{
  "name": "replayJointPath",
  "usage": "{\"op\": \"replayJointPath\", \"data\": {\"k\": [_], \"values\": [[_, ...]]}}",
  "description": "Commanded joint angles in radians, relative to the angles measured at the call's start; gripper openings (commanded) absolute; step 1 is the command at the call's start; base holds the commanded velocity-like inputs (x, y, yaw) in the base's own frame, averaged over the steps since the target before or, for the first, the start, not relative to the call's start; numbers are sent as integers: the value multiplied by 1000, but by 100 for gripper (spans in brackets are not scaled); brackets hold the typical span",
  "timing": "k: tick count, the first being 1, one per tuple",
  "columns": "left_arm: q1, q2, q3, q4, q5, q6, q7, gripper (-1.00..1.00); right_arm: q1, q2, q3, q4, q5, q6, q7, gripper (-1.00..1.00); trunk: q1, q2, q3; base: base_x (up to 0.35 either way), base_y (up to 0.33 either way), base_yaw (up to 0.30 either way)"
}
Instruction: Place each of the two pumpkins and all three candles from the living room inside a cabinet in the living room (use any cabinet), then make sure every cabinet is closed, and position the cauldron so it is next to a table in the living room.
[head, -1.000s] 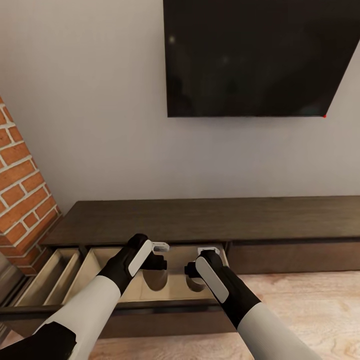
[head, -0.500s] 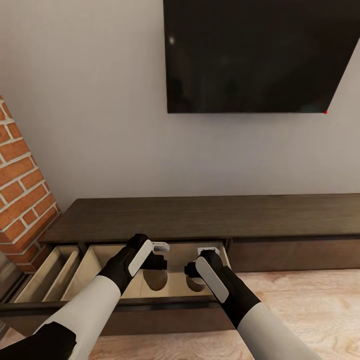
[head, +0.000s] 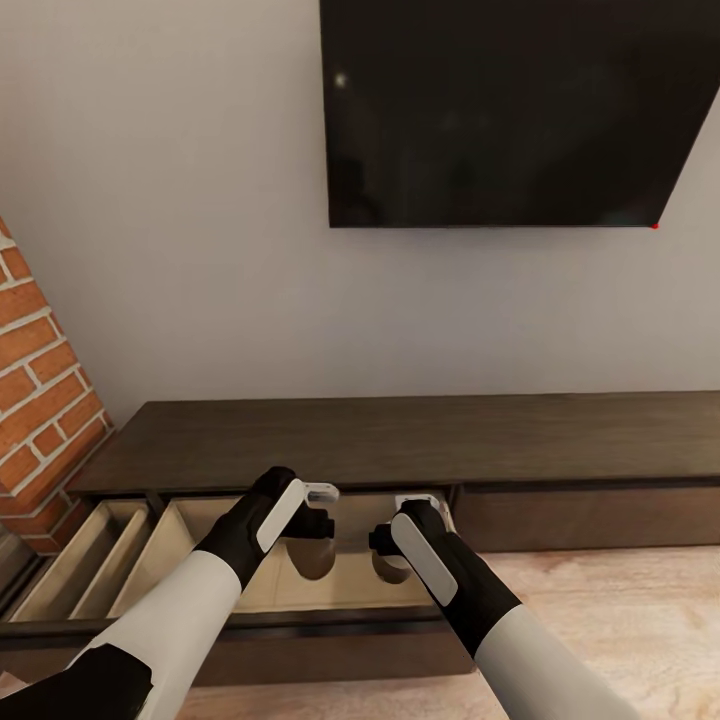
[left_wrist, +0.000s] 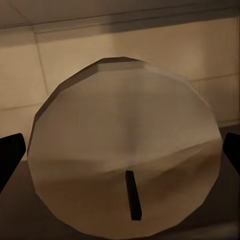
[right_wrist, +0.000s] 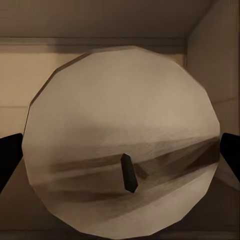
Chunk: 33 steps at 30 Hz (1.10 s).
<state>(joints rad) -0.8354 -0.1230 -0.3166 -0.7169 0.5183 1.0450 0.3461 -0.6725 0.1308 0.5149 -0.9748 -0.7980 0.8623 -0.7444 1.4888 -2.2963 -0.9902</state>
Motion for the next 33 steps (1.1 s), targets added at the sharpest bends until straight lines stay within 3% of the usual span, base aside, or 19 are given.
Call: {"op": "replayJointPath", "data": {"k": [1, 33], "values": [[-1, 0, -3, -1, 12, 2, 10, -100, -1, 0, 2, -1, -9, 1, -10, -100, 0, 0, -1, 25, -159, 0], [-1, 0, -3, -5, 12, 2, 10, -100, -1, 0, 2, -1, -9, 1, -10, -100, 4, -7, -4, 39, -30, 0]]}}
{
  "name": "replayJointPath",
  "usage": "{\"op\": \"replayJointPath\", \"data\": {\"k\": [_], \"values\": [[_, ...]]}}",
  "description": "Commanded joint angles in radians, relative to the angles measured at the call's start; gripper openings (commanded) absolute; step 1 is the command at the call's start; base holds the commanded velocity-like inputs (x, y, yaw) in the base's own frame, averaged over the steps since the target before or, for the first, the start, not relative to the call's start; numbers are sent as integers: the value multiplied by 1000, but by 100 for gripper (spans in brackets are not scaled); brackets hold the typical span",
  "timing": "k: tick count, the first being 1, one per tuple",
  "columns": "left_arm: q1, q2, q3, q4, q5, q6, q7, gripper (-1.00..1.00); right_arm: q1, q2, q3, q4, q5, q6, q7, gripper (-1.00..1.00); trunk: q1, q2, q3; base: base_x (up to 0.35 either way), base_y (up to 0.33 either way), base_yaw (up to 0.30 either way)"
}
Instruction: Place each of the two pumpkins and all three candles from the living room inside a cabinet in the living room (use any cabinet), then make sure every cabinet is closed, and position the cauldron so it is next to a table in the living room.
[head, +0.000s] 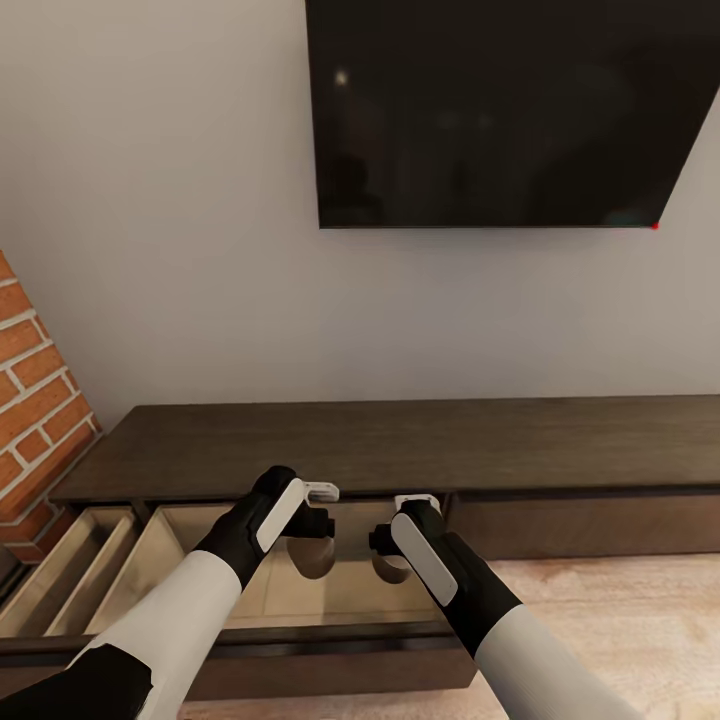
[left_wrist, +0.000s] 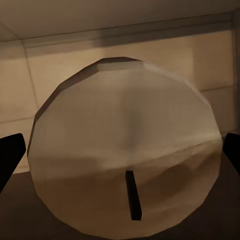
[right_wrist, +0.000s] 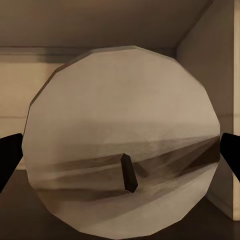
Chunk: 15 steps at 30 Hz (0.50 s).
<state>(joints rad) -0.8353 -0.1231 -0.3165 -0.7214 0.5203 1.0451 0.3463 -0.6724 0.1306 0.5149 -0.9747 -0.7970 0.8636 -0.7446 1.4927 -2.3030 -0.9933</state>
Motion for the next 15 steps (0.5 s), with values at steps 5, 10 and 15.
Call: {"op": "replayJointPath", "data": {"k": [5, 10, 15], "values": [[-1, 0, -3, -1, 10, 2, 11, -100, -1, 0, 2, -1, -10, 0, -10, -100, 19, -36, -17, 0, 0, 0], [-1, 0, -3, -1, 10, 2, 11, -100, -1, -1, 2, -1, -10, 0, -10, -100, 38, -71, -32, 0, 0, 0], [-1, 0, -3, -1, 10, 2, 11, -100, -1, -2, 2, -1, -10, 0, -10, -100, 57, -106, -48, 0, 0, 0]]}}
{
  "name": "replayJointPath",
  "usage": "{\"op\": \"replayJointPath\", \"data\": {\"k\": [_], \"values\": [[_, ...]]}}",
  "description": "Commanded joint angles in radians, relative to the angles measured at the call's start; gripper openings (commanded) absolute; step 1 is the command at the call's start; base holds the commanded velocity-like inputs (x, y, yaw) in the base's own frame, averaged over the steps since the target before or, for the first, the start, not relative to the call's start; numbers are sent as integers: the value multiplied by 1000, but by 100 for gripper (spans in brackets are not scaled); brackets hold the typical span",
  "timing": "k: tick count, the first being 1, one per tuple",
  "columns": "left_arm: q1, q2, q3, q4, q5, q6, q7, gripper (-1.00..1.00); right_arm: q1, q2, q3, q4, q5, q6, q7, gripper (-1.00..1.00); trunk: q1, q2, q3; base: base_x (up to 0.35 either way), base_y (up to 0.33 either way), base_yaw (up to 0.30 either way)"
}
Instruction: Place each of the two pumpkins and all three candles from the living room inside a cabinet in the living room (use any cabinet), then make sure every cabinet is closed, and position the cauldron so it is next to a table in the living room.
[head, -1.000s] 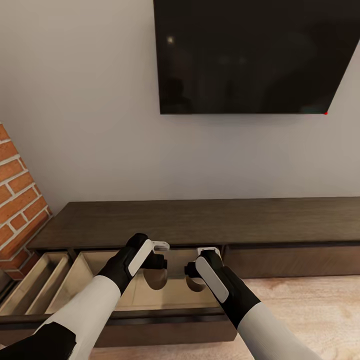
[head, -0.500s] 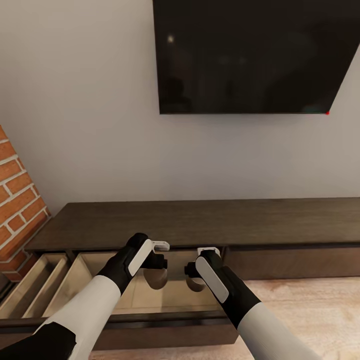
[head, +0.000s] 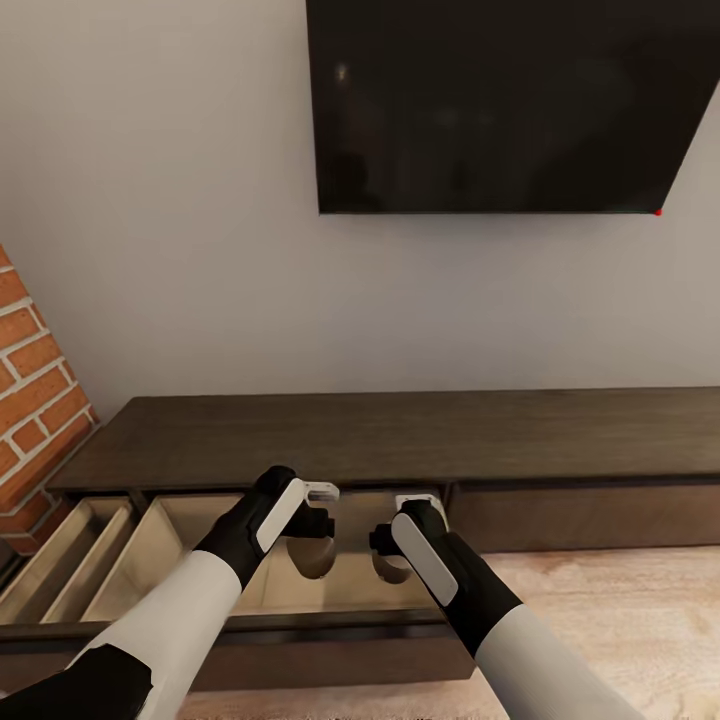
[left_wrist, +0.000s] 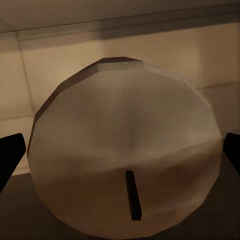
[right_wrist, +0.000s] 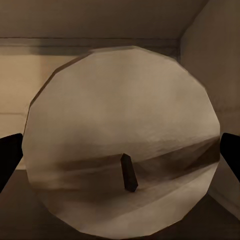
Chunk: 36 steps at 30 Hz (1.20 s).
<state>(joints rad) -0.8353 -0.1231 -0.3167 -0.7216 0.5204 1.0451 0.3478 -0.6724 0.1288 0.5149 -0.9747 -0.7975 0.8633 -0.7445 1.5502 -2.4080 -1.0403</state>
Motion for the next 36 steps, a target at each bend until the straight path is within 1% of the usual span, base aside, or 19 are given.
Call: {"op": "replayJointPath", "data": {"k": [1, 4, 6, 8, 10, 27, 36], "values": [[-1, 0, -3, -1, 10, 2, 10, -100, -1, -1, 2, -1, -9, 0, -10, -100, 4, -8, -4, 0, 0, 0], [-1, 0, -2, -1, 10, 2, 11, -100, -1, -1, 2, -3, -9, 0, -10, -100, 15, -29, -14, 0, 0, 0], [-3, 12, -5, -12, 12, -10, 2, -100, -1, -9, -4, -14, -8, -13, -9, -100, 15, -29, -13, 0, 0, 0], [-3, 22, -5, -12, 12, -20, 2, -100, -1, -10, -4, -21, -8, -21, -9, -100, 15, -29, -13, 0, 0, 0], [-3, 22, -5, -12, 12, -29, 2, -100, -1, -10, -4, -21, -8, -22, -9, -100, 15, -29, -13, 0, 0, 0], [-2, 23, -6, -13, 12, -34, 0, -100, -1, -9, -4, -21, -8, -23, -8, -100, 15, -29, -13, 2, 0, 0], [-1, 26, -10, -19, 12, -43, -3, -100, -1, -10, -3, -22, -8, -27, -9, -100, 15, -29, -13, 98, 0, 0]]}}
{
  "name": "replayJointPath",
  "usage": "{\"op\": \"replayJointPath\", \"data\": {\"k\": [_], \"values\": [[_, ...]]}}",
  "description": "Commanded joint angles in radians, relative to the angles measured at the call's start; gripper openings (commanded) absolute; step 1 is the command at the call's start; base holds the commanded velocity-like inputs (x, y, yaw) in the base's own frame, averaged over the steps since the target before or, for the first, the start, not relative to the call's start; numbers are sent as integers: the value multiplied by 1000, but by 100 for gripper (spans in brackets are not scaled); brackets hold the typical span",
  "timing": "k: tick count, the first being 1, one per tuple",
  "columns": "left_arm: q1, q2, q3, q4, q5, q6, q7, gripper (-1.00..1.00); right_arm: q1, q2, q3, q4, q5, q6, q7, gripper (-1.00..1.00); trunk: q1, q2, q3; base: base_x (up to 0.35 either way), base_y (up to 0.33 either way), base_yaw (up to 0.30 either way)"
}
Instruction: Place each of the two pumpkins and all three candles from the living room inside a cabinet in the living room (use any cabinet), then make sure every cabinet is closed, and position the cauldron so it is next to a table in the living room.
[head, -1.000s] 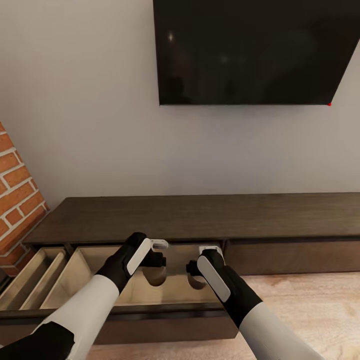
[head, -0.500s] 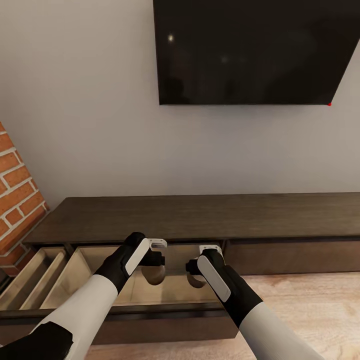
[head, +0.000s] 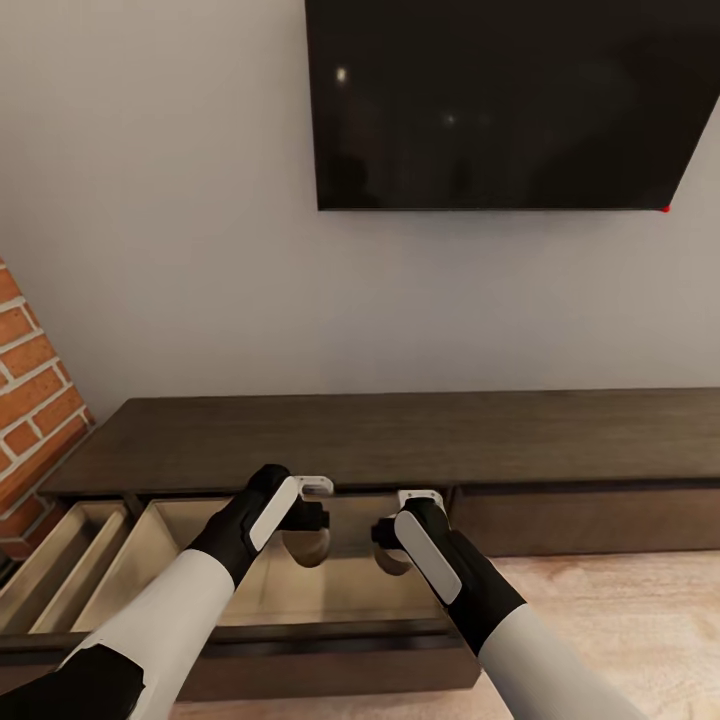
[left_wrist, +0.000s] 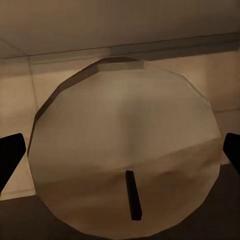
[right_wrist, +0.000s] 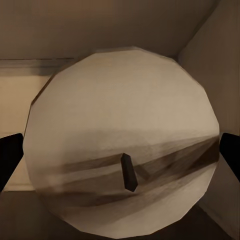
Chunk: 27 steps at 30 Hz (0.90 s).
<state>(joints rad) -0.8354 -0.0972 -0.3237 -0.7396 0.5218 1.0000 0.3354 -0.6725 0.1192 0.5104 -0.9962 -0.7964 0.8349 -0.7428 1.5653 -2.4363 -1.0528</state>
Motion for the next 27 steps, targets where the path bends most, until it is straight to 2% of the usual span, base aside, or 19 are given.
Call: {"op": "replayJointPath", "data": {"k": [1, 27], "values": [[-1, 0, -3, -1, 10, 2, 10, -100, -1, 0, 2, -1, -9, 1, -10, -100, 0, 0, -1, 121, 0, 0], [-1, 1, -3, -1, 10, 2, 10, -100, -1, -1, 2, -1, -9, 1, -10, -100, 0, 0, -1, 15, 0, 0]]}}
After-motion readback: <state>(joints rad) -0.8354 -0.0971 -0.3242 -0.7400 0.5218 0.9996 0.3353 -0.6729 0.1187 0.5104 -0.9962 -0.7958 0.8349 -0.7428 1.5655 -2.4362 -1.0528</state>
